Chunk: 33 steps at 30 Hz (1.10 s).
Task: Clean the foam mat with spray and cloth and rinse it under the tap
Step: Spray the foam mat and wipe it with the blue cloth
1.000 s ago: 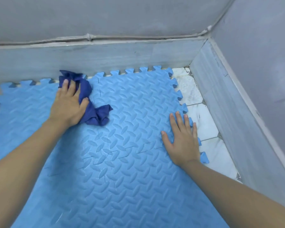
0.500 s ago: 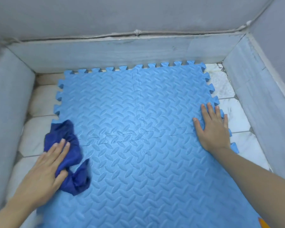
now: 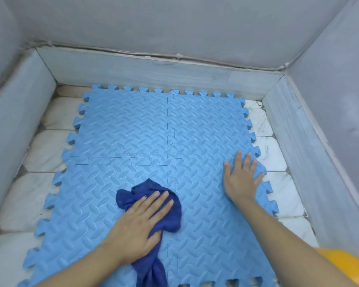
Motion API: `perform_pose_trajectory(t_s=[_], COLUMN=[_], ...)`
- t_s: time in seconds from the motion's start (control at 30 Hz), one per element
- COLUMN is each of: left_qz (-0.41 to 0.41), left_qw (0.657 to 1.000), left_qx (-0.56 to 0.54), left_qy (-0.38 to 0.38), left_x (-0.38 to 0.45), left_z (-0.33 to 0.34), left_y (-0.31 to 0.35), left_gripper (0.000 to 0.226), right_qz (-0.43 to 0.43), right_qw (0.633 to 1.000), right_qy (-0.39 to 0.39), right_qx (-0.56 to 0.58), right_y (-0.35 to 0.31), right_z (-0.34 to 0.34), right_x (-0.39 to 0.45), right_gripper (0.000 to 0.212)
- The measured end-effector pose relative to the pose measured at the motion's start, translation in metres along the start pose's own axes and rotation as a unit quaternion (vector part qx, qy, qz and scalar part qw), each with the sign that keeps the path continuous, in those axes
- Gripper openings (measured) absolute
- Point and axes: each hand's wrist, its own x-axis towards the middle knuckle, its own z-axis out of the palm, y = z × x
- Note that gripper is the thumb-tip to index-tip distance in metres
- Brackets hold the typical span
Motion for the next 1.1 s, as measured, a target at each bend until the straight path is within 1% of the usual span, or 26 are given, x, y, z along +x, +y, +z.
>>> perform_pose_trajectory(t_s=[0.07,0.1,0.13,0.17,0.2,0.23,0.3,0.37,0.4,0.43,0.47,0.53,0.57,0.6,0.67,0.77,0.83,0.87,0.9,0.93,1.03,1.1], left_qz=[-0.109,-0.158,-0.177,-0.173,-0.139,-0.086,0.052,0.181,0.224,0.251,0.256,0.237,0.217,0.193,0.103,-0.018,-0.041,-0.027,0.005,0.056,0.219,0.283], left_qw=[0.994,0.987,0.984,0.985,0.990,0.996,0.998,0.980,0.968,0.962,0.964,0.969,0.974,0.979,0.994,0.997,0.995,0.996,0.997,0.995,0.967,0.947], left_qx=[0.004,0.018,0.014,0.001,-0.021,-0.023,0.011,0.081,0.104,0.097,0.054,-0.031,-0.049,-0.045,-0.029,-0.026,-0.023,-0.024,-0.021,-0.016,-0.004,0.012], left_qy=[0.013,0.032,0.033,0.026,0.001,-0.014,-0.022,-0.036,-0.038,-0.046,-0.048,-0.064,-0.051,-0.041,-0.035,-0.071,-0.083,-0.082,-0.080,-0.085,-0.130,-0.150], left_x=[0.012,0.015,0.013,0.010,0.005,0.002,-0.006,-0.010,-0.006,0.006,0.025,0.074,0.104,0.138,0.209,0.291,0.311,0.307,0.292,0.267,0.163,0.110], left_z=[-0.010,-0.013,-0.015,-0.016,-0.014,-0.008,0.014,0.041,0.050,0.052,0.051,0.033,0.029,0.026,0.019,0.018,0.020,0.020,0.020,0.020,0.013,0.008], left_y=[-0.032,-0.046,-0.056,-0.059,-0.051,-0.037,0.007,0.048,0.059,0.065,0.070,0.070,0.068,0.064,0.050,0.034,0.034,0.040,0.047,0.054,0.067,0.072], left_gripper=[0.067,0.065,0.064,0.064,0.065,0.067,0.073,0.057,0.051,0.051,0.055,0.069,0.069,0.067,0.067,0.071,0.072,0.073,0.072,0.071,0.073,0.080], right_qz=[-0.088,-0.115,-0.123,-0.114,-0.098,-0.086,-0.065,-0.035,-0.019,-0.012,-0.010,-0.019,-0.022,-0.025,-0.034,-0.039,-0.045,-0.044,-0.043,-0.042,-0.040,-0.040], right_qw=[0.996,0.993,0.991,0.992,0.994,0.996,0.996,0.997,0.997,0.996,0.996,0.995,0.995,0.995,0.995,0.995,0.994,0.994,0.993,0.991,0.987,0.987], right_qy=[0.001,0.008,0.013,0.015,0.017,0.025,0.055,0.075,0.080,0.084,0.087,0.093,0.093,0.089,0.088,0.087,0.090,0.096,0.103,0.111,0.130,0.137], right_qx=[-0.025,-0.038,-0.047,-0.045,-0.033,-0.020,-0.003,0.007,0.010,0.014,0.019,0.027,0.028,0.028,0.026,0.024,0.032,0.040,0.049,0.060,0.081,0.080], right_y=[0.027,0.046,0.067,0.086,0.104,0.117,0.128,0.125,0.122,0.121,0.122,0.120,0.119,0.120,0.120,0.120,0.121,0.122,0.123,0.124,0.125,0.125], right_z=[0.000,0.000,0.001,0.003,0.006,0.010,0.016,0.018,0.018,0.019,0.019,0.018,0.017,0.017,0.016,0.014,0.013,0.013,0.013,0.014,0.016,0.017], right_x=[-0.036,-0.056,-0.076,-0.094,-0.107,-0.115,-0.122,-0.124,-0.125,-0.125,-0.124,-0.122,-0.119,-0.117,-0.115,-0.116,-0.117,-0.117,-0.117,-0.117,-0.118,-0.117], right_gripper=[0.062,0.062,0.063,0.064,0.065,0.065,0.063,0.063,0.064,0.064,0.064,0.062,0.061,0.061,0.059,0.058,0.057,0.056,0.054,0.054,0.055,0.055])
